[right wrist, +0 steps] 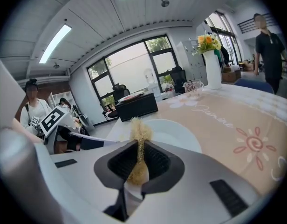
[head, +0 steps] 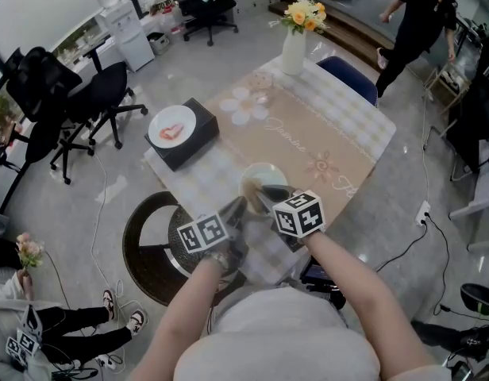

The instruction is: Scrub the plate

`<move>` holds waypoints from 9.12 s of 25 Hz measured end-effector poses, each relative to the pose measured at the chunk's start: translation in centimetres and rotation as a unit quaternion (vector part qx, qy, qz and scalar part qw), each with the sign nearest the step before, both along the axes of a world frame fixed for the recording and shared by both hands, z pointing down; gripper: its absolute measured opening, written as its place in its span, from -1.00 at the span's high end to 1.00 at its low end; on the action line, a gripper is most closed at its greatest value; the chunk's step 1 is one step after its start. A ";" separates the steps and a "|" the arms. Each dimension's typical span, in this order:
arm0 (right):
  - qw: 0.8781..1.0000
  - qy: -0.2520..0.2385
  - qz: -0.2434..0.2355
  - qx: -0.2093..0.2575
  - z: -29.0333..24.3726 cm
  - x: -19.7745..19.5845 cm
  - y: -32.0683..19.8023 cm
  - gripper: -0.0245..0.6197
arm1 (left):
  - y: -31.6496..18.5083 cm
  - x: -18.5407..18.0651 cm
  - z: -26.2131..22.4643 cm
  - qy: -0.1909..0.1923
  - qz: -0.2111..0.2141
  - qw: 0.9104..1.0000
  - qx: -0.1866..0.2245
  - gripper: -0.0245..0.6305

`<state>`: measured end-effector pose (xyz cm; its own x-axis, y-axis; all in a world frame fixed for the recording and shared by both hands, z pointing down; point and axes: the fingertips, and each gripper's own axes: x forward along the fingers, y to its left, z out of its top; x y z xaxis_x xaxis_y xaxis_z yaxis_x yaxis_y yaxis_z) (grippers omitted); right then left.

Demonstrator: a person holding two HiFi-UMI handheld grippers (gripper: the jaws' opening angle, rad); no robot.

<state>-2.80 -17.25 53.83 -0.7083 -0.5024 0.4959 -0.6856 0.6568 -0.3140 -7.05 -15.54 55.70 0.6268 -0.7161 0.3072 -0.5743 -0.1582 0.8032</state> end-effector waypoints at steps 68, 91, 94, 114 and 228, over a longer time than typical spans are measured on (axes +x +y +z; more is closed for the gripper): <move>0.996 -0.053 0.024 -0.073 -0.9 -0.2 1.6 0.80 | 0.1 0.3 0.0 -0.009 0.008 1.000 0.008 0.87; 0.997 0.050 0.032 -0.052 1.8 3.4 1.1 0.80 | 0.2 0.3 0.0 -0.010 0.007 1.000 0.007 0.87; 0.996 0.067 0.040 -0.047 2.0 4.1 0.8 0.80 | 0.1 0.3 0.0 -0.010 0.007 1.000 0.008 0.87; 0.976 0.186 0.113 0.025 2.2 9.4 -1.8 0.80 | 0.1 0.3 -0.2 -0.009 0.009 1.000 0.010 0.87; 0.967 0.087 0.239 0.021 -2.4 14.5 -5.4 0.80 | 0.7 2.7 -1.8 -0.111 0.139 0.980 0.094 0.87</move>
<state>11.70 -22.61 51.39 -0.2978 -0.7736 0.5594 -0.9540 0.2618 -0.1459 -4.34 -14.85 53.94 0.7381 -0.5849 0.3363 -0.6451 -0.4659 0.6056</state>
